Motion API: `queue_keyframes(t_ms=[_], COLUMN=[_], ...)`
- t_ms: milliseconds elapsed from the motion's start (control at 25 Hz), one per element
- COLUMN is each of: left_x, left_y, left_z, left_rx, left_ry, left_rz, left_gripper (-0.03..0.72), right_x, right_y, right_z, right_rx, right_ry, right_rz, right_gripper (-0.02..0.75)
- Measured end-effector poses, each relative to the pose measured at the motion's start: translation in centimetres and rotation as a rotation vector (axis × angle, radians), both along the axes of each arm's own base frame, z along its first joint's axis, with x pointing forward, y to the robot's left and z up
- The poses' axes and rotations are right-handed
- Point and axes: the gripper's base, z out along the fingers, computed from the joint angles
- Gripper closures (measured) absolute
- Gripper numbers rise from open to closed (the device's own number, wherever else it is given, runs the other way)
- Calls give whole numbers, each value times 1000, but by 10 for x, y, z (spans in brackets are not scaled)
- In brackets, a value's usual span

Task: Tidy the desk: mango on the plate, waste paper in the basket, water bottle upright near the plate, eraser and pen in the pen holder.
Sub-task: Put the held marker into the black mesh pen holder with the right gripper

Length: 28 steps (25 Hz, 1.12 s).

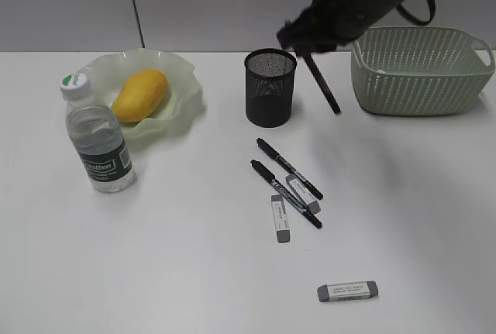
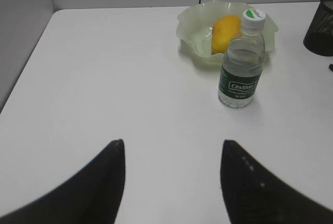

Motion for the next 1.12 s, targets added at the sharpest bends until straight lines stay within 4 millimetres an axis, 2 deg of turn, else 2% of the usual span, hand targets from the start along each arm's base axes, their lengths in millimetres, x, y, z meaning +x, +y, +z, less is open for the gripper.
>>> queue_keyframes(t_ms=[120,240,400,520,680,880,960,1120], left_x=[0,0,0,0,0,0,0,0], left_y=[0,0,0,0,0,0,0,0], left_z=[0,0,0,0,0,0,0,0], left_rx=[0,0,0,0,0,0,0,0], left_ry=[0,0,0,0,0,0,0,0], left_rz=[0,0,0,0,0,0,0,0], left_gripper=[253,253,266,286,314,344,354,363], right_x=[8,21,37,43,47,47,46,45], right_y=[-1,2,7,10,15,17,17,16], right_z=[18,9,-20,-48,-83,-102,-107,-114], right_rx=[183,273,341,366,386,365,340,299], right_ry=[-395,-617,-756,-778,-723,-645,-599,-525], right_rz=[-53,-83,-110,-116,-100,-94,-93,-89], right_gripper=[636,636,636,636,636,635,594,405])
